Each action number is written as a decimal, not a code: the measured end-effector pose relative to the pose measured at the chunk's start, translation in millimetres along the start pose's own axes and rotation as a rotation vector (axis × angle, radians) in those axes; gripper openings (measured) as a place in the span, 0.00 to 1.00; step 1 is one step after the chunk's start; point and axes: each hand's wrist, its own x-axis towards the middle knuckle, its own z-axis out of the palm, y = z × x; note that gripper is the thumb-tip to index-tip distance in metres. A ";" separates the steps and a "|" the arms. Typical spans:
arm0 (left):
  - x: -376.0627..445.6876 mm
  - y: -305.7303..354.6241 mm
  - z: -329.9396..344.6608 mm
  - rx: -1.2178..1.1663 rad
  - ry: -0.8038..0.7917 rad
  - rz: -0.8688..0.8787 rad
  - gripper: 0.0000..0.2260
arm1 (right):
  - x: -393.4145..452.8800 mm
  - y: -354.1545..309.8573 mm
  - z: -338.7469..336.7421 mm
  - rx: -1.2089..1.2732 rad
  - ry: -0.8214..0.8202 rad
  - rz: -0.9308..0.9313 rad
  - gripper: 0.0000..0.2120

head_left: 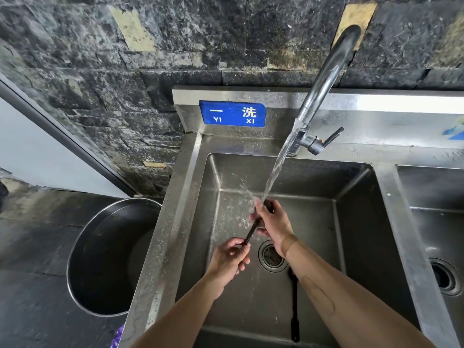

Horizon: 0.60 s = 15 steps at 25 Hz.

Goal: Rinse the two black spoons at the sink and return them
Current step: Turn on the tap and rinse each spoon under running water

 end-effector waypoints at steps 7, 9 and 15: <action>-1.6 -8.8 -15.1 -0.028 -0.033 0.012 0.05 | -6.9 2.6 -7.9 0.334 -0.215 0.139 0.13; -5.5 -11.3 -16.2 -0.049 -0.047 -0.003 0.06 | -8.4 6.4 -5.7 0.298 -0.240 0.099 0.12; -10.5 -11.0 2.8 0.055 0.037 0.108 0.04 | -5.3 -1.3 18.4 0.167 0.139 0.047 0.12</action>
